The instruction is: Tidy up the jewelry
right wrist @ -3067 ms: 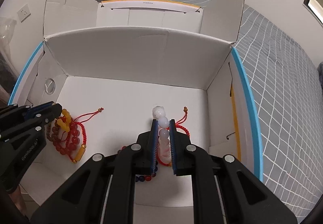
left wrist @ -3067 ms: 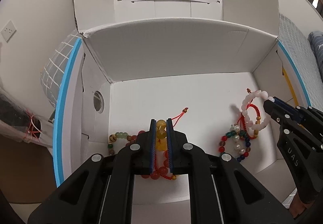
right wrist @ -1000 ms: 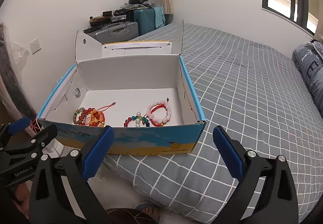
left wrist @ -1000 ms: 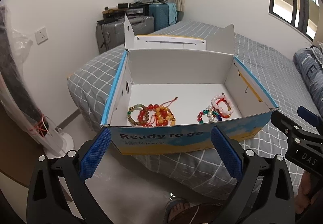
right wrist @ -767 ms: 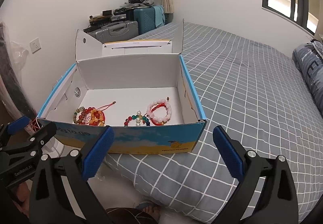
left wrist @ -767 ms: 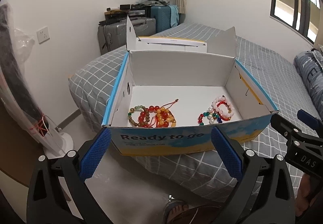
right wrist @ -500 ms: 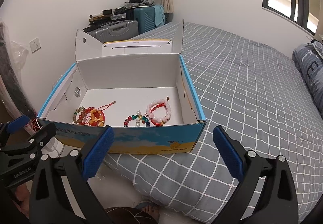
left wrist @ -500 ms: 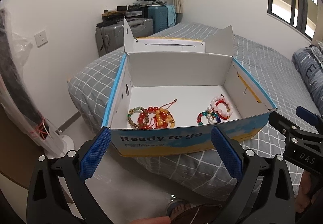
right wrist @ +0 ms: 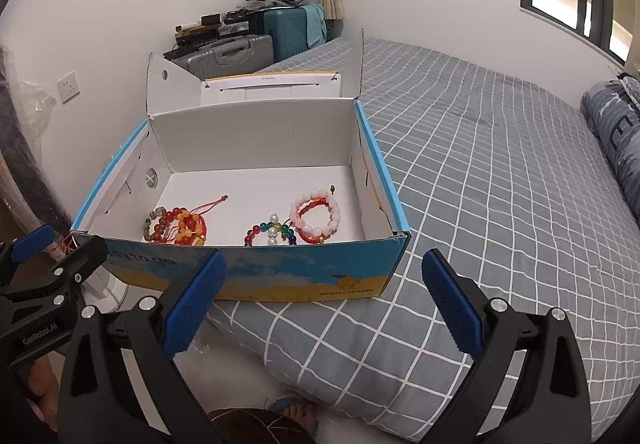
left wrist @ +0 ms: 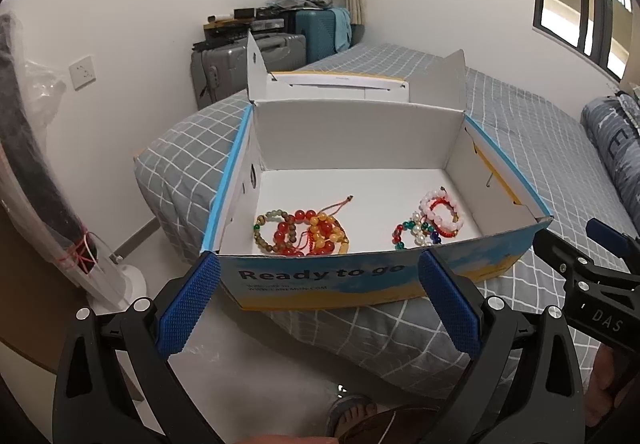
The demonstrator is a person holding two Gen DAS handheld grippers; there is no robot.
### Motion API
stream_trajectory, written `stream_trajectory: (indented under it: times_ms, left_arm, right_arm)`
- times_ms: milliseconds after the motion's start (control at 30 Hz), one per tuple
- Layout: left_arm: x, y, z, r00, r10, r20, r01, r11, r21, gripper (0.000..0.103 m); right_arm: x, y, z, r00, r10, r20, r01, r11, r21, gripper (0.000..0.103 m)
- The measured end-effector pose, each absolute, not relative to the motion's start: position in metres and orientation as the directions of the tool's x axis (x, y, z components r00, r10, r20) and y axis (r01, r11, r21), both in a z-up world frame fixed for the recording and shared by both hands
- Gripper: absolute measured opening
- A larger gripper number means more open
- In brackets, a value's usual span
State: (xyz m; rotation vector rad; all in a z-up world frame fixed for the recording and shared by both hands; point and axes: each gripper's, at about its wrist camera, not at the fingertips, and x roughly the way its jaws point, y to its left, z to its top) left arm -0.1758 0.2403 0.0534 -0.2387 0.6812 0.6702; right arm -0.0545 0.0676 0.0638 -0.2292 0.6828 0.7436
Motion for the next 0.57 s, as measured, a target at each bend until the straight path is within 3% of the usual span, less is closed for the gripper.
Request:
stream_trajectory:
  times_ms: [567]
  left_arm:
    - [-0.1761,0.2392,0.0491,0.575,0.487,-0.657,-0.648,0.762,-0.002,0.097]
  right_arm:
    - [-0.0535,0.0658,0.0601,0.533,0.542,-0.65,-0.691,0.722,0.035,0.094]
